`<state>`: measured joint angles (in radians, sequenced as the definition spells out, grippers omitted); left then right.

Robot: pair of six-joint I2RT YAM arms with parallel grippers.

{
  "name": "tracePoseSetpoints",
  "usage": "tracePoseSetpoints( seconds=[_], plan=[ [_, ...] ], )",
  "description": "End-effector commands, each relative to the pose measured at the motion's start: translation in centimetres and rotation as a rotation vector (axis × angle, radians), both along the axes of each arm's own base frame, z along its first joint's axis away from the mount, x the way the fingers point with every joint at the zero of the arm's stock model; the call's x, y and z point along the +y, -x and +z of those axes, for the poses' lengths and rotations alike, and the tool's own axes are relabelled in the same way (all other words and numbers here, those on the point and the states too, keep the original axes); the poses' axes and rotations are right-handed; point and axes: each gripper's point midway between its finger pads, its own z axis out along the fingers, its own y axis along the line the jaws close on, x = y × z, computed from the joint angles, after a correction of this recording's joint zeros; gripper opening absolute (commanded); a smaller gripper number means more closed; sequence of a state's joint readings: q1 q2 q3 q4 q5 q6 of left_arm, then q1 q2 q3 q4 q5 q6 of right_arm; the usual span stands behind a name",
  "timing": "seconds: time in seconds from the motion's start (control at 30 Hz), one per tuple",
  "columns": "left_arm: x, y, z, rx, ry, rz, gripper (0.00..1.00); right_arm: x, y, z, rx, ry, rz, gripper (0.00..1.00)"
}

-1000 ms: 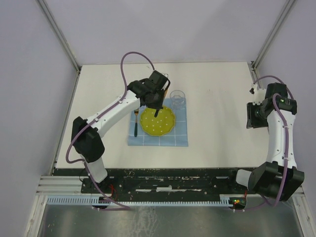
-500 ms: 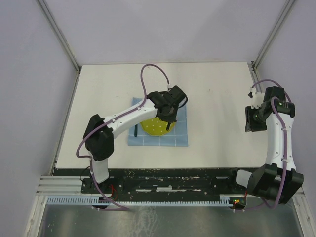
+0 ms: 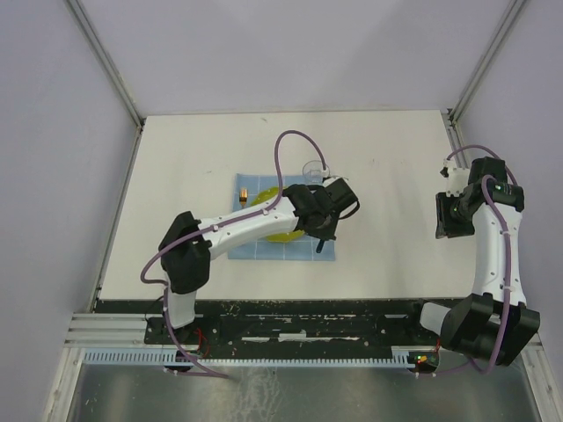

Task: Set the dinner table for one person
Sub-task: Place the knife on the napkin.

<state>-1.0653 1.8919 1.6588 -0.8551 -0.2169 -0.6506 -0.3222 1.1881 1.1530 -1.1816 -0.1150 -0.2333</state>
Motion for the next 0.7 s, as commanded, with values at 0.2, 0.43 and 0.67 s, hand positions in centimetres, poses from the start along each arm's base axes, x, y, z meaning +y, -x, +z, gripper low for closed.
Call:
tracePoseSetpoints(
  seconds=[0.2, 0.43, 0.67],
  plan=[
    [-2.0, -2.7, -0.3, -0.046, 0.066, 0.153, 0.03, -0.2, -0.5, 0.5, -0.046, 0.015, 0.009, 0.39],
    [-2.9, -2.9, -1.5, -0.057, 0.048, 0.181, 0.03, 0.3, -0.7, 0.5, -0.055, -0.013, -0.003, 0.39],
    [-1.6, -3.2, -2.9, -0.063, -0.012, 0.258, 0.03, 0.0, -0.7, 0.3, -0.046, -0.004, 0.002, 0.39]
  ],
)
